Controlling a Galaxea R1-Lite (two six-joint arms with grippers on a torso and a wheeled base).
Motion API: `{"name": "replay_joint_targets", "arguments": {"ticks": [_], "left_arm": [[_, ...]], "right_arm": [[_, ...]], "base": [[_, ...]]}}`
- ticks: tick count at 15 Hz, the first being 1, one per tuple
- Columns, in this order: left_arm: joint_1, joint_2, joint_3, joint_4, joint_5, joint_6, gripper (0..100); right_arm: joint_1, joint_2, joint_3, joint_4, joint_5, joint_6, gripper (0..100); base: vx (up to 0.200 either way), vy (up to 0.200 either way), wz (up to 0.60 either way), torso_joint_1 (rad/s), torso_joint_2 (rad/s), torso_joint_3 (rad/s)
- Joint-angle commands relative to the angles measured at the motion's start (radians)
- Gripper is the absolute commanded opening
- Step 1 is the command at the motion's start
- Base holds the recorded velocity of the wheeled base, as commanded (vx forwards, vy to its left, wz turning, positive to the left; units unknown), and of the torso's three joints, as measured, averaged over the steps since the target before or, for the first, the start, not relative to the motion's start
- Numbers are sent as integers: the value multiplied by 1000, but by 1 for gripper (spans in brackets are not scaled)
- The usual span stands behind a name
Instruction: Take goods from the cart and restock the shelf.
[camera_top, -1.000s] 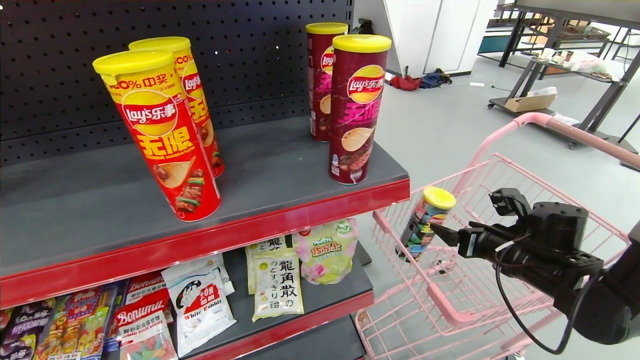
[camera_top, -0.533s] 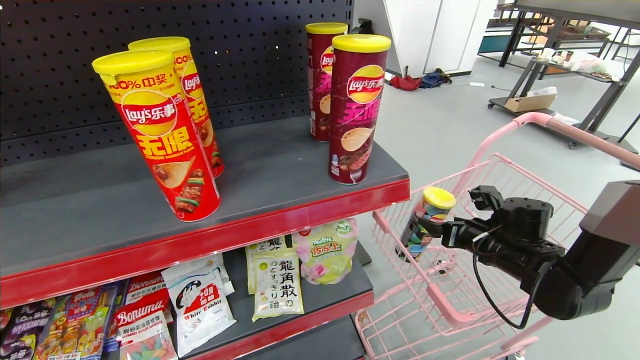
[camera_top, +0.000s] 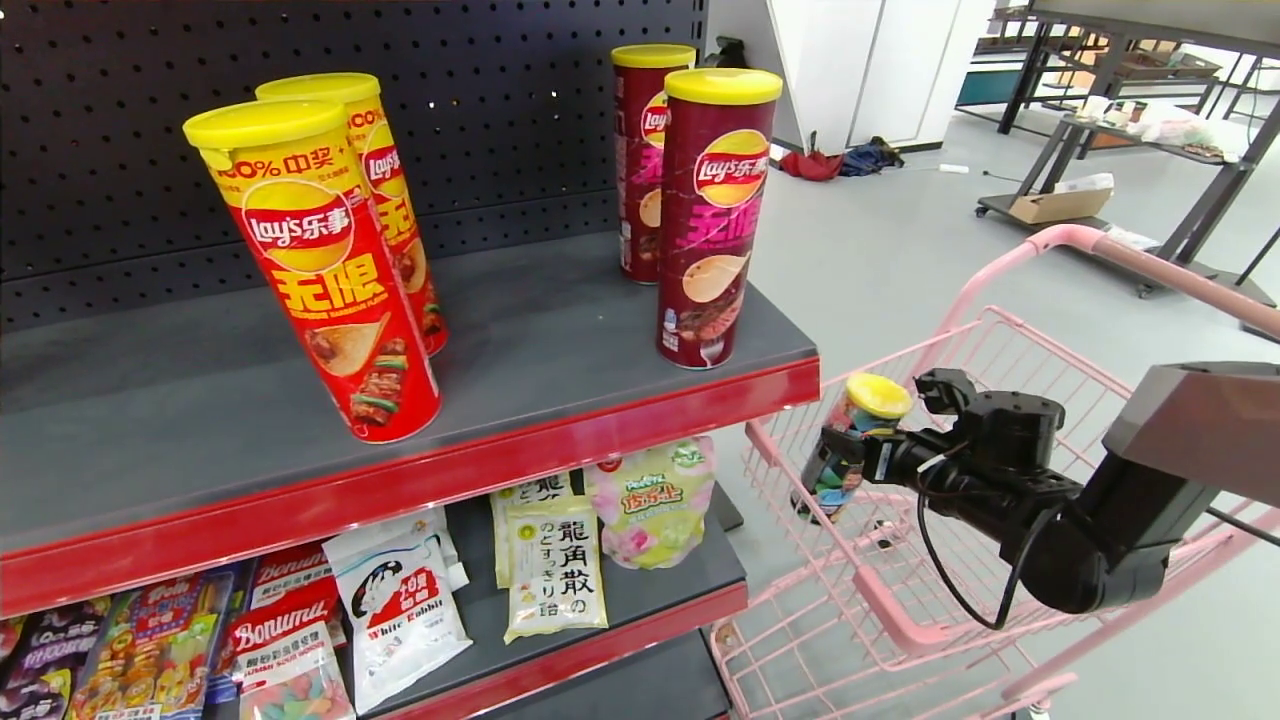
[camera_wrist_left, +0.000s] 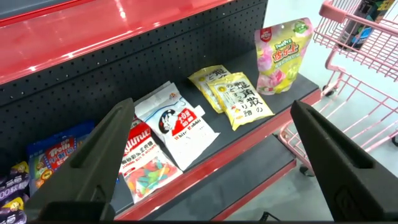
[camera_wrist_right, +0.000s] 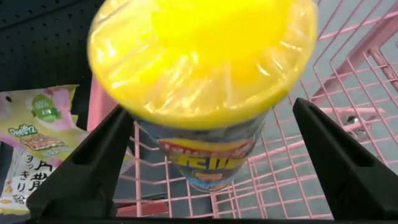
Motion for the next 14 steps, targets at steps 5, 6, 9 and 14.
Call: {"name": "replay_joint_targets", "arguments": {"ticks": [5,6,9,14], "left_arm": [[0,0,0,0,5,3,100],[0,0,0,0,6,3,100],[1,0,-1,0,6,5,100],[1,0,-1,0,8,14,100]], "right_arm": [[6,51,-54,0,0,-1,100],[6,57,-63,0,0,1,100],[6,78,-96,0,-1,4,0],[8,57,-51,-3,-7,6,0]], "base": [[0,0,0,0,0,0],[0,0,0,0,0,0],[0,0,0,0,0,0],[0,0,0,0,0,0]]}}
